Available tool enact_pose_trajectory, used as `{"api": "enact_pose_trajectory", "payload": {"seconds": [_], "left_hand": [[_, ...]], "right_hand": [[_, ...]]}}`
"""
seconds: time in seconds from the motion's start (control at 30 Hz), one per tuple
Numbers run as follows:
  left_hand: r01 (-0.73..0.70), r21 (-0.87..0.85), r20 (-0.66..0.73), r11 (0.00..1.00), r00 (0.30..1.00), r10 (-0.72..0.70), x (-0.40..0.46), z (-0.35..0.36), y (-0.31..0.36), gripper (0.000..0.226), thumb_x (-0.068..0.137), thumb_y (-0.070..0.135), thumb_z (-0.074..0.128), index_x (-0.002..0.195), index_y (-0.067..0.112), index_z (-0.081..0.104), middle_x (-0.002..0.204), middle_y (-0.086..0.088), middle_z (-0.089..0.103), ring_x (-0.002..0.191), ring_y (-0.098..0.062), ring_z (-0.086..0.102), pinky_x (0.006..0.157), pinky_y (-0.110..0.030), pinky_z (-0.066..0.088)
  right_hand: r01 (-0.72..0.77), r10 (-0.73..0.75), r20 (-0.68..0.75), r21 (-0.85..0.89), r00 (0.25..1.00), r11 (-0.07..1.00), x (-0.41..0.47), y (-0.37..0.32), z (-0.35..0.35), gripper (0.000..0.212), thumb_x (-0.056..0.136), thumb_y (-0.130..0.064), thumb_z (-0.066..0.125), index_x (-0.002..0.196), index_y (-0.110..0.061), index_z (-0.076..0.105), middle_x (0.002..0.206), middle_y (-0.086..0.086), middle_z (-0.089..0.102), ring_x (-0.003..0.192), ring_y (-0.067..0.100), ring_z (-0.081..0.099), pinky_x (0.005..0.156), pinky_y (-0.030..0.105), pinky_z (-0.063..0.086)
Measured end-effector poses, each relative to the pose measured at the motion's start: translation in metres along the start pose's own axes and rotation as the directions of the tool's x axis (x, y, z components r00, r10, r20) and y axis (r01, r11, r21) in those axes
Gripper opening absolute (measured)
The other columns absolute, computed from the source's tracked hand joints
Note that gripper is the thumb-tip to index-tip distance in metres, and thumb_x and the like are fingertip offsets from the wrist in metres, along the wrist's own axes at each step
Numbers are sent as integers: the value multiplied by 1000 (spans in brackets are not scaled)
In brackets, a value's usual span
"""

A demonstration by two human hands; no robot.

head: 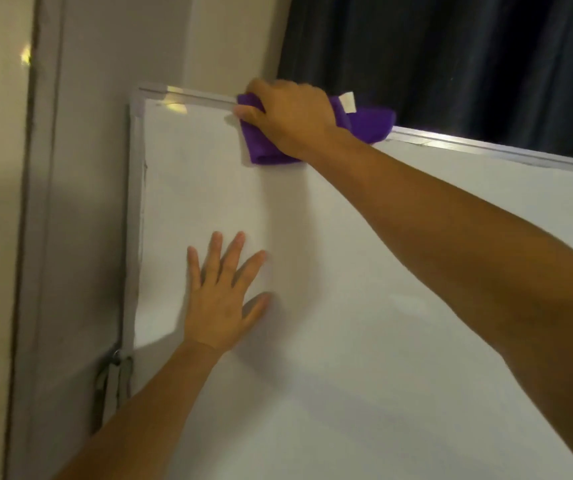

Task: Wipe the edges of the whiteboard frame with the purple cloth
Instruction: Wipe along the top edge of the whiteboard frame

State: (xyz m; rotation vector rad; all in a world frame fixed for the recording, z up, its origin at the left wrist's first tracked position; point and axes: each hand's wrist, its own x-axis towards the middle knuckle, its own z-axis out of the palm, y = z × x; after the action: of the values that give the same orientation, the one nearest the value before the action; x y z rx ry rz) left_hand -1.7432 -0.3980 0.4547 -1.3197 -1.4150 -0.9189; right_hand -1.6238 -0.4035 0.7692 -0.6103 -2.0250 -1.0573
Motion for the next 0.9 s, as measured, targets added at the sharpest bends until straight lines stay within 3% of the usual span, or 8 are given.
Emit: {"api": "enact_pose_trajectory", "payload": {"seconds": [0.13, 0.27, 0.33, 0.47, 0.6, 0.73, 0.9], "left_hand": [[36, -3, -25, 999, 999, -36, -2, 11, 1, 90, 98, 65, 47, 168, 35, -1, 178, -3, -4, 163, -43, 8, 127, -71, 3], [28, 89, -25, 996, 999, -26, -3, 24, -8, 89, 96, 70, 38, 168, 36, -2, 178, -3, -4, 164, -38, 2, 129, -67, 3], [46, 118, -33, 992, 999, -42, -2, 30, -6, 84, 97, 73, 33, 168, 39, 2, 179, -3, -1, 165, -36, -2, 130, -62, -1], [10, 122, -95, 992, 995, 1, -1, 28, 6, 75, 102, 59, 43, 167, 28, 22, 177, -9, 11, 164, -36, 5, 128, -68, 12], [103, 81, -101, 991, 990, -95, -4, 17, 35, 68, 101, 49, 43, 161, 18, 38, 174, -15, 21, 161, -44, 17, 125, -71, 16], [151, 90, -75, 984, 987, -145, -9, 7, 64, 70, 100, 48, 38, 164, 18, 32, 176, -12, 15, 161, -44, 15, 128, -67, 9], [254, 112, 10, 961, 966, -257, -15, 0, 72, 73, 101, 55, 27, 169, 30, 13, 178, 1, 0, 165, -29, -1, 130, -48, -10]], "right_hand": [[-2, -1, -39, -60, 999, 998, 36, -78, 18, 36, 101, -44, 35, 128, -28, 52, 118, 1, 63, 104, 27, 61, 75, 37, 34], [29, -29, -31, 5, 999, 1000, 39, -72, 17, 30, 101, -32, 35, 125, -29, 54, 117, -2, 64, 105, 24, 60, 75, 36, 29], [44, -43, -8, 58, 999, 997, 25, -42, 11, 30, 102, -33, 35, 124, -27, 53, 116, -2, 65, 102, 23, 61, 73, 33, 32], [51, -50, -30, 50, 998, 997, -21, 24, 5, 32, 103, -39, 36, 128, -25, 50, 115, -1, 65, 99, 21, 62, 76, 33, 39], [38, -37, -68, 12, 997, 999, -70, 90, -6, 40, 103, -45, 31, 134, -26, 47, 119, 3, 64, 103, 24, 62, 83, 35, 42], [22, -23, -95, -11, 995, 1000, -127, 161, -24, 45, 103, -49, 30, 138, -26, 44, 119, 6, 63, 104, 26, 61, 90, 40, 44], [-19, 18, -66, -17, 998, 1000, -201, 263, -52, 46, 103, -52, 28, 140, -29, 41, 119, 8, 62, 104, 29, 59, 89, 42, 42]]}}
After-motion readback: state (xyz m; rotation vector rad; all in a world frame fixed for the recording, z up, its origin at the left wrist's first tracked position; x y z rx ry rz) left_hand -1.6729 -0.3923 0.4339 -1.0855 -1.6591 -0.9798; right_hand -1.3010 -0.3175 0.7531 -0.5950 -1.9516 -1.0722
